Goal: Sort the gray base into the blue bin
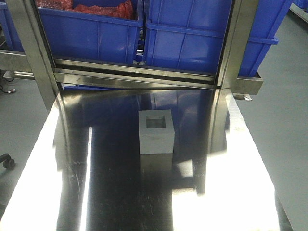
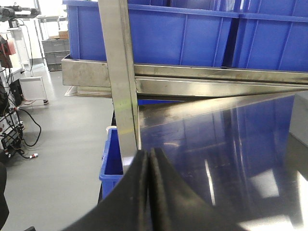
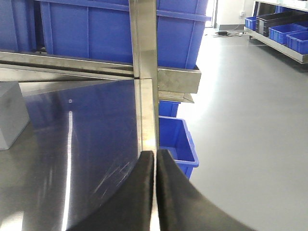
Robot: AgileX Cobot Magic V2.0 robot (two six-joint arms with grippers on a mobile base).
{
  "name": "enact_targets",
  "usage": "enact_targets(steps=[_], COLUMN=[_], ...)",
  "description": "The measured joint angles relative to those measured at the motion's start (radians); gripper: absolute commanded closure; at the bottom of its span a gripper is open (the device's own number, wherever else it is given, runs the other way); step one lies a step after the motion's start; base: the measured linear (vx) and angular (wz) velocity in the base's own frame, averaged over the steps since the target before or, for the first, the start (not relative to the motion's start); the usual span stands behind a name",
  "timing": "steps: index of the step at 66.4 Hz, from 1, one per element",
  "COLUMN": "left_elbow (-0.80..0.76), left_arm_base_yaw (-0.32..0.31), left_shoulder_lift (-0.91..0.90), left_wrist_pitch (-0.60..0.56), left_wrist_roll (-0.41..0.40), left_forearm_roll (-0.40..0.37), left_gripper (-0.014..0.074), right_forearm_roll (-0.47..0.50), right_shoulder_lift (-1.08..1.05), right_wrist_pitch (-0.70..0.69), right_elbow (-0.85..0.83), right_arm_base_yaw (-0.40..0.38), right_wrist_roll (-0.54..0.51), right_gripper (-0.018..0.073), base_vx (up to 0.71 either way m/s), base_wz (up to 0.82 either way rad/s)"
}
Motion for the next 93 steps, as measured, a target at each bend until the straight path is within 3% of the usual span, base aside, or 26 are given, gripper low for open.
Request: enact_targets(steps=[83,93], left_elbow=[0.0,-0.047], left_arm_base_yaw=[0.0,0.0], left_shoulder_lift=[0.0,0.0], left_wrist_pitch=[-0.012,-0.019], left_wrist_roll=[0.0,-0.056], left_forearm_roll=[0.0,-0.017], left_gripper=[0.0603,0.0603], right_forearm_roll=[0.0,0.0], right_shoulder_lift=[0.0,0.0], right_wrist_pitch=[0.0,0.0], right_elbow=[0.0,0.0], right_arm_base_yaw=[0.0,0.0], right_wrist_roll=[0.0,0.0], right_gripper=[0.0564,0.0564], base_vx=[0.0,0.0], base_wz=[0.0,0.0])
